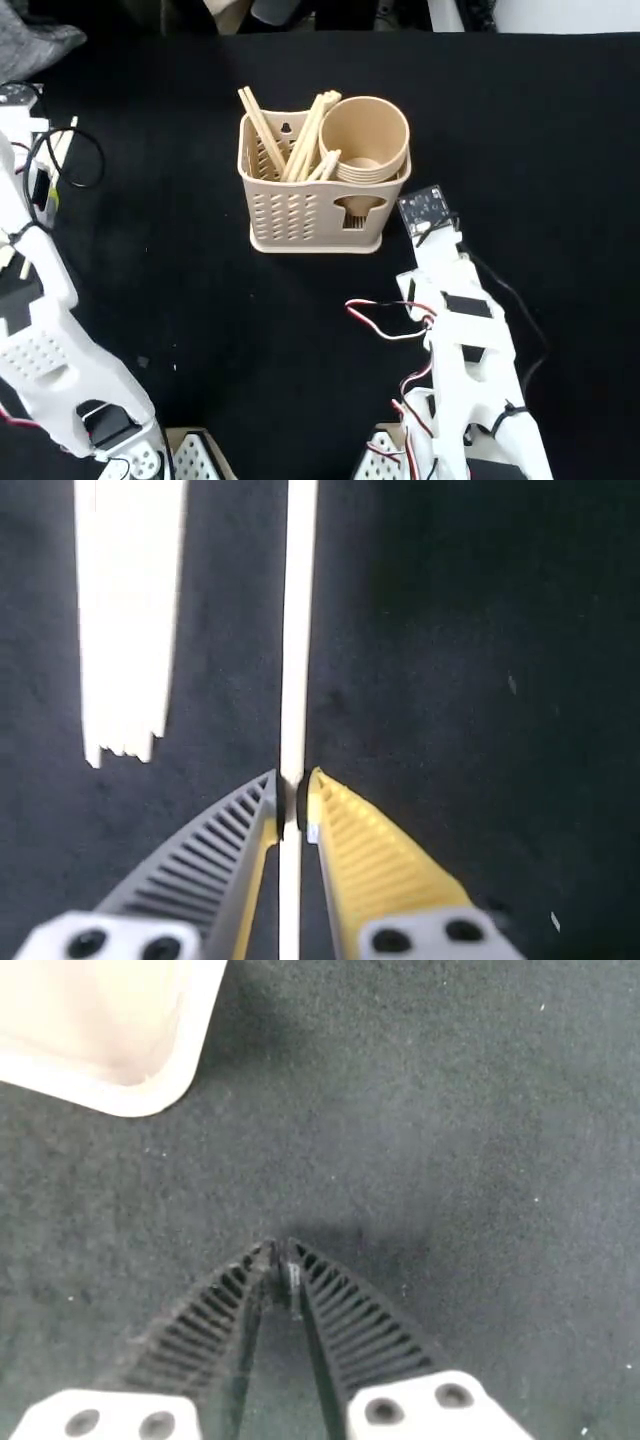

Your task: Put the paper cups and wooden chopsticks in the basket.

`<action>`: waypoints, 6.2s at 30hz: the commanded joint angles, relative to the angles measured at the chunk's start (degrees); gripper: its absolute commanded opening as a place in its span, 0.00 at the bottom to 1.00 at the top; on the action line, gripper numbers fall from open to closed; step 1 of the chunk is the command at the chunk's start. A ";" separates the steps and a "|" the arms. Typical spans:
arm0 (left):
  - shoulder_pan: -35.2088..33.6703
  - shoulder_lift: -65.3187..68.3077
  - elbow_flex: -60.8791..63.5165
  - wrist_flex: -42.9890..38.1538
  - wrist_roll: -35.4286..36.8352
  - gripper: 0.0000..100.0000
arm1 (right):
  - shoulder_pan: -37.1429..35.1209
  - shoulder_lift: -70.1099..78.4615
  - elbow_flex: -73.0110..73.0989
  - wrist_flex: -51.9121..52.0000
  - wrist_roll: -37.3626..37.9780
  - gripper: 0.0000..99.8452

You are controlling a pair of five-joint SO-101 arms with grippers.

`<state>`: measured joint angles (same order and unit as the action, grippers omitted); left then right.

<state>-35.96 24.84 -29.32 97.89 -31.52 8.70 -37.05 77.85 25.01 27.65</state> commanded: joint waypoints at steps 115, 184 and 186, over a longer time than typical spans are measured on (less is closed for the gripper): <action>17.63 -77.19 48.40 -36.31 34.46 0.20 | -0.79 -1.63 -0.22 -0.70 2.46 0.01; -2.33 49.76 -59.03 3.25 -1.67 0.03 | -0.79 -1.63 -0.13 -0.62 2.37 0.01; -0.84 44.84 -53.85 3.25 0.88 0.03 | -0.79 -1.63 -0.13 -0.62 2.46 0.01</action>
<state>-40.09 78.29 -89.63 99.91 -35.47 8.62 -37.05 77.85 25.01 29.76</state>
